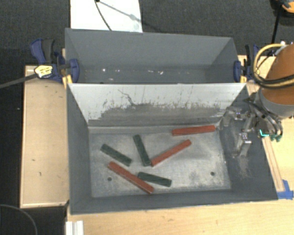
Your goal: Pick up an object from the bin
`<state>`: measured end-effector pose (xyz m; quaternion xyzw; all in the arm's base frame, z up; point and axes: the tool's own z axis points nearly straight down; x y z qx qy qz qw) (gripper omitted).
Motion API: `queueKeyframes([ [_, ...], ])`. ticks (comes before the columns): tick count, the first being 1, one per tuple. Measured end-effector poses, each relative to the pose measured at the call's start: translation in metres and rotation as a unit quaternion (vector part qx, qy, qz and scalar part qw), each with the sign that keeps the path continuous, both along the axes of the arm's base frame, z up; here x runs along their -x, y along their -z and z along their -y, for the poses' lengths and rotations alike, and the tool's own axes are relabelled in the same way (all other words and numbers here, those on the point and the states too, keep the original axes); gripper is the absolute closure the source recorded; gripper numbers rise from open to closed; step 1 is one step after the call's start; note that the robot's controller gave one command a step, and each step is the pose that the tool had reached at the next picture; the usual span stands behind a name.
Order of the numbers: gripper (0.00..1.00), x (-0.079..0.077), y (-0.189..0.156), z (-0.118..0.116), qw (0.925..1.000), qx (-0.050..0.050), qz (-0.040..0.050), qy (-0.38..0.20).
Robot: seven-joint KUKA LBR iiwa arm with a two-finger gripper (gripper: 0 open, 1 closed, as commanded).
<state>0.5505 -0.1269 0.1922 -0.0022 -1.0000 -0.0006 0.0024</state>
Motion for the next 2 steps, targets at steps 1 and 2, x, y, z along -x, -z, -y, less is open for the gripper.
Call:
queueKeyframes([
  [1, 0.0, -0.002, -0.004, 0.0, 1.0, 0.001, 0.0041, -0.002],
  [2, 0.0, -0.01, 0.067, -0.049, 0.9979, 0.001, 0.0051, -0.064],
])
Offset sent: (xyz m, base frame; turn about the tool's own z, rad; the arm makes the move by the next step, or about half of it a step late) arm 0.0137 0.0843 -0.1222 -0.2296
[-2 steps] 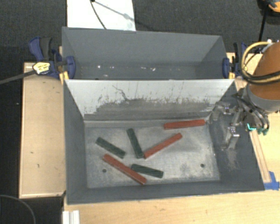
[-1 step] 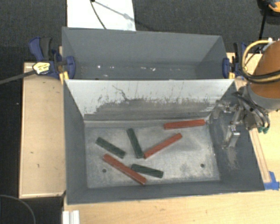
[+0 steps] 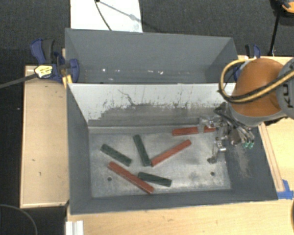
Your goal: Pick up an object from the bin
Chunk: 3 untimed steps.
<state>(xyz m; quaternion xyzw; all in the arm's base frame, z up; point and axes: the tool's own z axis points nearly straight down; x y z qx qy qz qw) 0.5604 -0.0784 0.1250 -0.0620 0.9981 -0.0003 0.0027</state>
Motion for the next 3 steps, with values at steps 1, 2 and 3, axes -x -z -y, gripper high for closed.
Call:
queueKeyframes([
  [1, 0.0, -0.014, -0.006, -0.056, 0.993, 0.0, -0.0012, -0.118],
  [2, 0.0, -0.014, 0.007, -0.089, 0.9939, 0.0, -0.0021, -0.11],
  [3, 0.0, -0.012, 0.041, -0.091, 0.9677, 0.0, -0.0018, -0.252],
])
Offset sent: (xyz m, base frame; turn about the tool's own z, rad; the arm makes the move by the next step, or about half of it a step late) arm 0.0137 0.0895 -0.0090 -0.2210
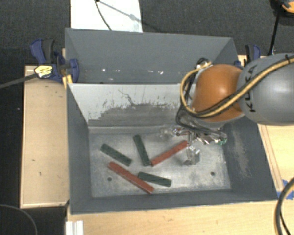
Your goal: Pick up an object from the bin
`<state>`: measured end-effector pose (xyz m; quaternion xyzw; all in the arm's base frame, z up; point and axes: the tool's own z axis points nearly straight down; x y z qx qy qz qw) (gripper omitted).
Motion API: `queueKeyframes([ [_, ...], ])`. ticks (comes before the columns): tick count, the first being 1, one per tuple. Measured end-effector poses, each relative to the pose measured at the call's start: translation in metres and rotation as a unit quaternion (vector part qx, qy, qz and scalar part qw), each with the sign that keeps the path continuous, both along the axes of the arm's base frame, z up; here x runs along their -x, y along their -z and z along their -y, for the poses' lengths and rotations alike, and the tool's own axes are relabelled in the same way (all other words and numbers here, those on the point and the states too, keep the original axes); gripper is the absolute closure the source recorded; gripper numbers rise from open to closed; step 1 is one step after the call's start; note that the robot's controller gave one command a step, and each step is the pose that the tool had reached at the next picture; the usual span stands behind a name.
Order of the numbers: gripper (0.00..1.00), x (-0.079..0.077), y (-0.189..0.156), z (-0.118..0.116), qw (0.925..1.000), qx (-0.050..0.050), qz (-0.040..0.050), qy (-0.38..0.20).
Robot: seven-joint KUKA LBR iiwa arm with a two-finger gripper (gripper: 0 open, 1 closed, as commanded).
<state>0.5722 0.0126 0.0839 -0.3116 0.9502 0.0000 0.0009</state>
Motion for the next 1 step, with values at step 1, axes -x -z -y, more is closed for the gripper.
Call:
queueKeyframes([
  [1, 1.0, -0.0083, 0.0126, -0.018, 0.995, -0.001, 0.0014, 0.099],
])
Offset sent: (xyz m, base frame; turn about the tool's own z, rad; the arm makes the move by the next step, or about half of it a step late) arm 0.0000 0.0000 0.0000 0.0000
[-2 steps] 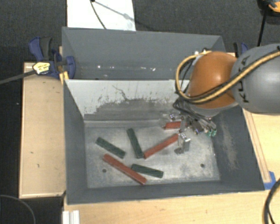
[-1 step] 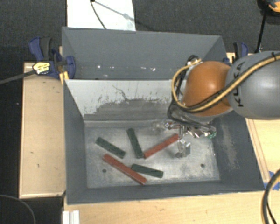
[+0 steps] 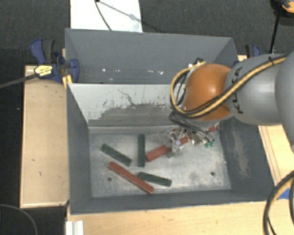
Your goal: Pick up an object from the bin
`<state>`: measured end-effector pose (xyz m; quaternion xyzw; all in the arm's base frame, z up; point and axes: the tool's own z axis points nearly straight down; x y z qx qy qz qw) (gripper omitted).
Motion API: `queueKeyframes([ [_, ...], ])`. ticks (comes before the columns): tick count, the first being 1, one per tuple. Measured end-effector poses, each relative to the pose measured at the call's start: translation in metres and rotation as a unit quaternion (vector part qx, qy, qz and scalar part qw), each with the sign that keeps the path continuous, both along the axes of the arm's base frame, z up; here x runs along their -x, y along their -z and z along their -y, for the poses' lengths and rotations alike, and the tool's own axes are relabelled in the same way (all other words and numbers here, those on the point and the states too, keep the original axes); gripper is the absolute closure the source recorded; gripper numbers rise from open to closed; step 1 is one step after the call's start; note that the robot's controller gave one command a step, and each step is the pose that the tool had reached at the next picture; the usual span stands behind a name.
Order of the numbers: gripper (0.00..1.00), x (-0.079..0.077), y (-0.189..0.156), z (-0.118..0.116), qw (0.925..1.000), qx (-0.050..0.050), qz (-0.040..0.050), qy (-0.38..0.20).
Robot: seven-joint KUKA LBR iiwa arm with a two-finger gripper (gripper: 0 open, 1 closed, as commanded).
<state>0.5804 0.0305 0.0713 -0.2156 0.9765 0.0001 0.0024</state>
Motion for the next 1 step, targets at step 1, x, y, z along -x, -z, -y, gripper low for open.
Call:
queueKeyframes([
  [1, 1.0, 0.0, 0.0, 0.0, 1.0, 0.0, 0.0, 0.0],
])
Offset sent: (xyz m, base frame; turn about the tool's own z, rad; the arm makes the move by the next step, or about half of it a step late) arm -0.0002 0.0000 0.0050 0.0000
